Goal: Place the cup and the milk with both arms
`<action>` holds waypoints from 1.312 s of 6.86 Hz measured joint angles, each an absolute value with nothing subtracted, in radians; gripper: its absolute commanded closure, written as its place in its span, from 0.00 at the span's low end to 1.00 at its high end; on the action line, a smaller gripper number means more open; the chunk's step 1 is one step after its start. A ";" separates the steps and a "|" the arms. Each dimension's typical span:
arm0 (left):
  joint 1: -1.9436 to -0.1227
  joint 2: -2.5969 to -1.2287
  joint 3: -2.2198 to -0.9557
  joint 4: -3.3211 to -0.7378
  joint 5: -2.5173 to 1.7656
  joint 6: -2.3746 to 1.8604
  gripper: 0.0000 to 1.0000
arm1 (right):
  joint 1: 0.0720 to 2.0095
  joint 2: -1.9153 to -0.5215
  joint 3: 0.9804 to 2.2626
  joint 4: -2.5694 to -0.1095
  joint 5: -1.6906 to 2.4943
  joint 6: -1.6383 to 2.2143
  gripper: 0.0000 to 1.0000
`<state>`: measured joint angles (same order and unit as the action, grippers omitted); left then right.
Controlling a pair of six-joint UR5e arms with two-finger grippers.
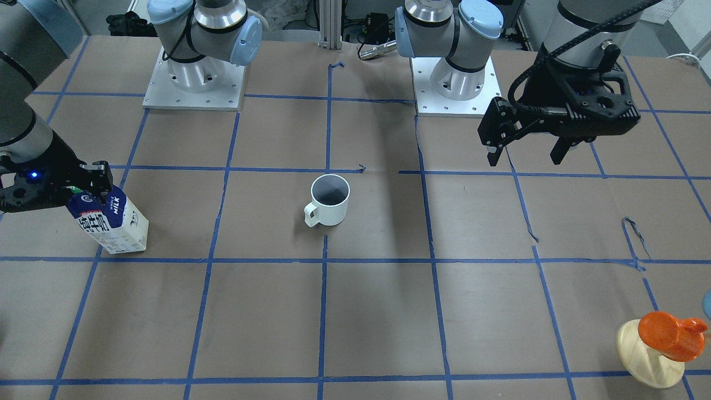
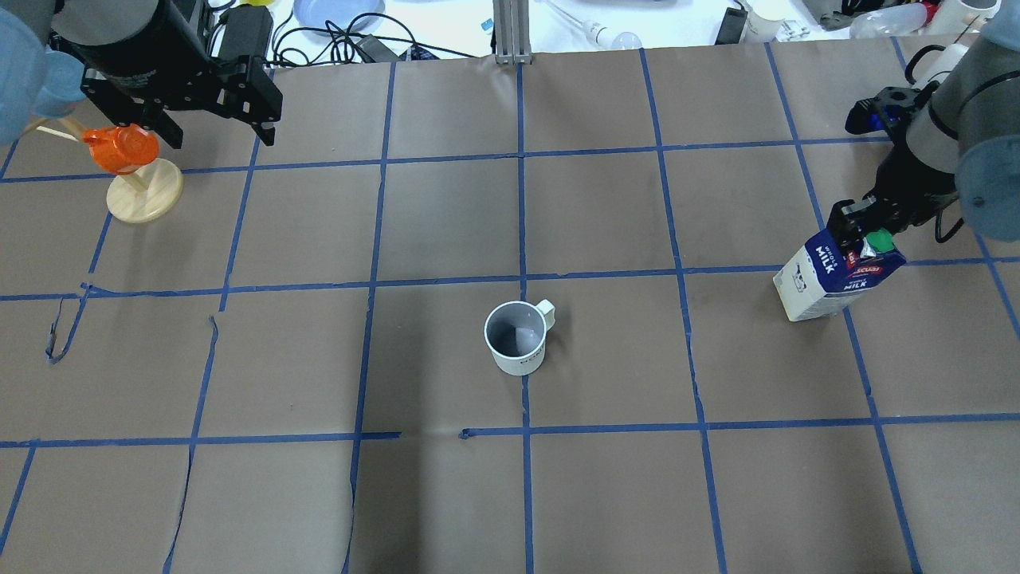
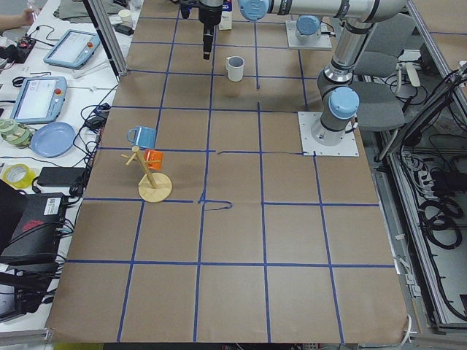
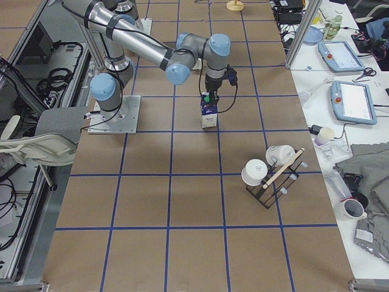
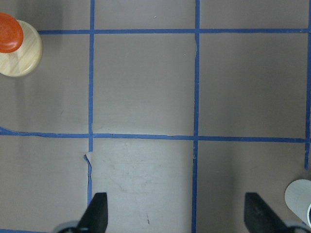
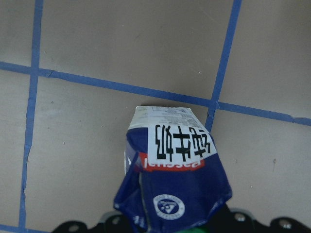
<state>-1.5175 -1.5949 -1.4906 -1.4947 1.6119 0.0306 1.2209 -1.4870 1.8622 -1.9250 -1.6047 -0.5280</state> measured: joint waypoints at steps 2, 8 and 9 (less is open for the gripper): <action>-1.514 -1.595 -1.475 -1.532 1.603 0.030 0.00 | 1.270 -1.493 1.835 -1.905 -1.597 -0.422 0.53; -1.514 -1.601 -1.464 -1.569 1.602 0.030 0.00 | 1.731 -1.497 1.831 -1.881 -1.595 0.251 0.53; -1.515 -1.601 -1.465 -1.570 1.603 0.030 0.00 | 1.790 -1.493 1.832 -1.882 -1.588 0.342 0.53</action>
<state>-1.5151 -1.6006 -1.4651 -1.5700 1.6025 0.0300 1.7896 -1.4931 1.8317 -1.8819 -1.5881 0.3418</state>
